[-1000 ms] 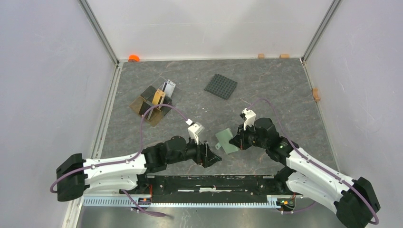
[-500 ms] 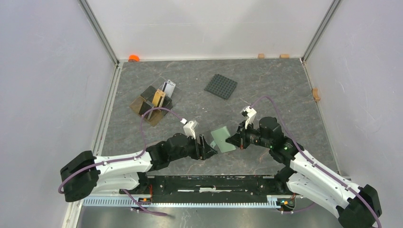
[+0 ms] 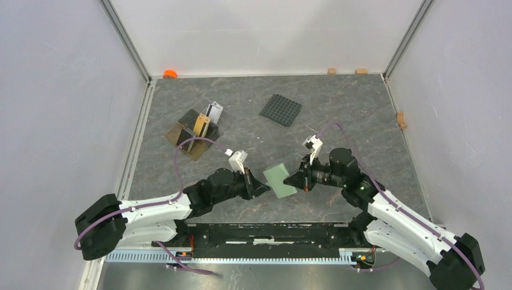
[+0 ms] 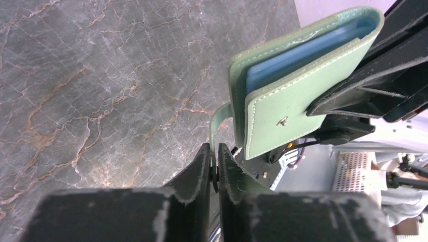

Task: Put the credit cards into the card holder
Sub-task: Open the card holder at the center of the board.

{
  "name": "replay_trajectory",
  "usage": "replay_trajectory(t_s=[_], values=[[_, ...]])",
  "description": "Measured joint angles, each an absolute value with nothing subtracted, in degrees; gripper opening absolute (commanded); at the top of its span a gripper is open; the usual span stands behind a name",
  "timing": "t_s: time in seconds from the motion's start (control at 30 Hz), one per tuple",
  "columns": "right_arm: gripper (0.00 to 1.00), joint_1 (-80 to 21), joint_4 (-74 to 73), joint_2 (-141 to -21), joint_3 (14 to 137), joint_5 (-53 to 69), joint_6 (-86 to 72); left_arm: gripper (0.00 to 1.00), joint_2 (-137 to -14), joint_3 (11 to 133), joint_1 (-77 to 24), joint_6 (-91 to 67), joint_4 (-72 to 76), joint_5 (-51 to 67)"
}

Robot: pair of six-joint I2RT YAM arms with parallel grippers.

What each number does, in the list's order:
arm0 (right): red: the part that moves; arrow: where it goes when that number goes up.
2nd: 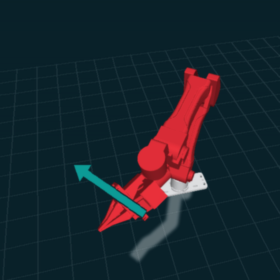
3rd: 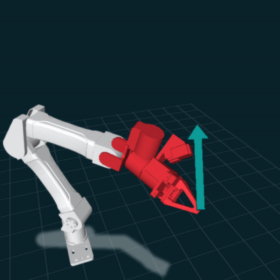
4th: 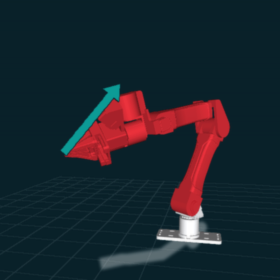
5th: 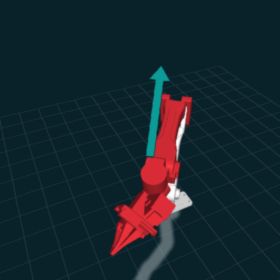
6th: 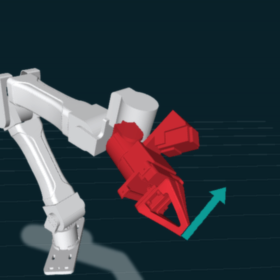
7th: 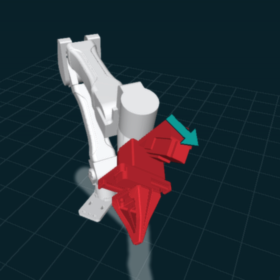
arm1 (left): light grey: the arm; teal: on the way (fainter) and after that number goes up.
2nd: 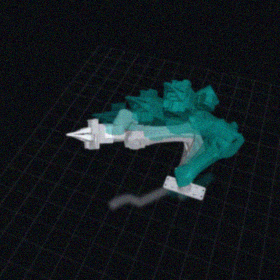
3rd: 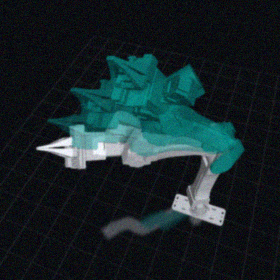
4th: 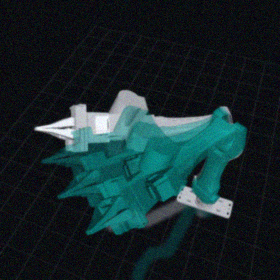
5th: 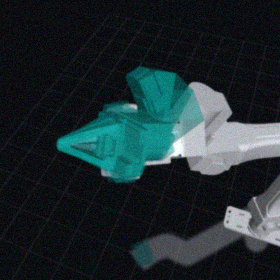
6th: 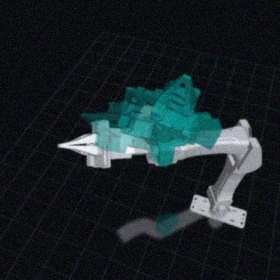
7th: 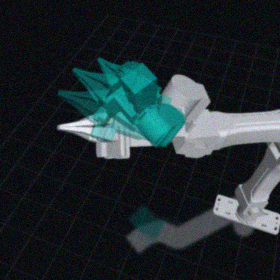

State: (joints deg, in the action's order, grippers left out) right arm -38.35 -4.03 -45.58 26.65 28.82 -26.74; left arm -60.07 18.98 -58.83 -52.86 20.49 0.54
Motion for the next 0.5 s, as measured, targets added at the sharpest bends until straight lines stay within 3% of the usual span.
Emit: replay_trajectory(t_s=[0.13, 0.2, 0.5], values=[[0.52, -38.3, -4.4, -46.4, 26.7, 27.4, -26.4, 0.02, -59.6, 19.0, -58.1, -51.6, 19.5, 0.8], [0.66, -38.3, -5.7, -47.8, 26.7, 24.2, -25.6, 0.02, -58.5, 19.5, -57.5, -49.2, 15.9, 1.7], [0.87, -38.3, -6.4, -52.0, 23.5, 19.2, -24.1, 0.02, -57.7, 25.6, -55.9, -40.5, 5.6, 13.4]])
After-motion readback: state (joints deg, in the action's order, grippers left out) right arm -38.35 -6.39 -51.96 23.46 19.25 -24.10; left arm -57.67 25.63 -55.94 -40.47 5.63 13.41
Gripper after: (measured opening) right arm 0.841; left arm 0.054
